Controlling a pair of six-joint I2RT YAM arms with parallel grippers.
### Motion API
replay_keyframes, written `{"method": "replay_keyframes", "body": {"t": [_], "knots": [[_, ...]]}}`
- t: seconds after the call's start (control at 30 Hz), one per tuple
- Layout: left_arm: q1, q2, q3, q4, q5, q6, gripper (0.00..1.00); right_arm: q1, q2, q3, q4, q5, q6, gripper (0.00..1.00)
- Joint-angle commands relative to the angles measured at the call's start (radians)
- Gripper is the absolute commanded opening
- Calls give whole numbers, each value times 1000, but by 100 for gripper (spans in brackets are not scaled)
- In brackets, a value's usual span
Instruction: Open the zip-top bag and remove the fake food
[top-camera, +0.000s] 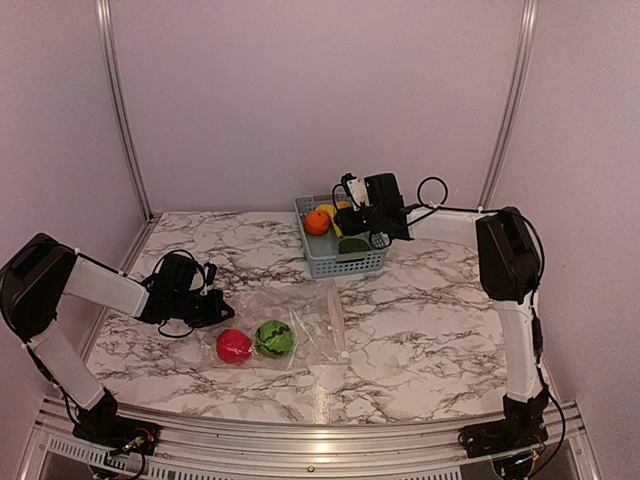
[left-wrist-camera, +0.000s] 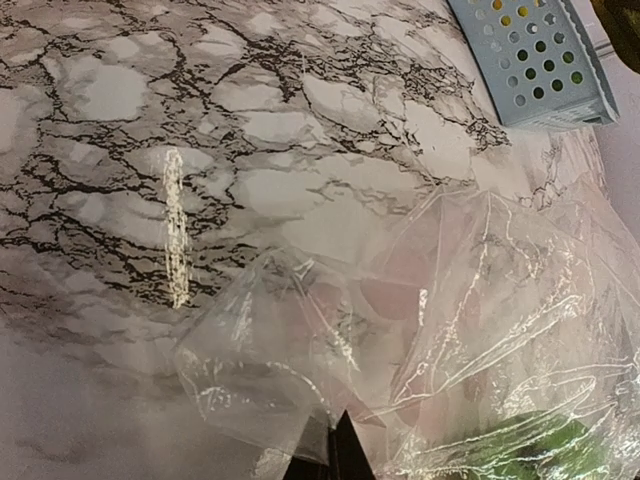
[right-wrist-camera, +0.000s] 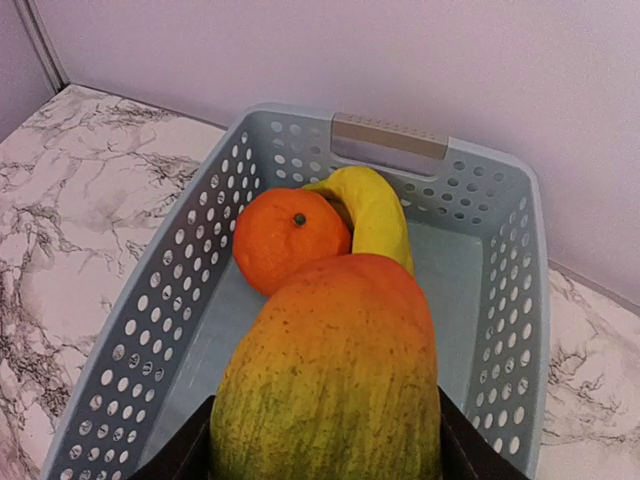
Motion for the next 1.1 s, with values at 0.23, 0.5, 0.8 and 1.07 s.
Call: {"method": "replay_keyframes", "body": {"t": [0.23, 0.5, 0.8, 1.07], "knots": [[7, -14, -21, -4, 15, 16, 0, -62, 138, 201, -95, 93, -38, 78], [7, -9, -18, -4, 14, 17, 0, -63, 59, 177, -104, 4, -41, 84], [7, -12, -15, -2, 12, 15, 0, -61, -202, -140, 9, -188, 16, 80], [7, -14, -16, 1, 13, 16, 0, -53, -418, -437, 71, -352, 53, 77]]}}
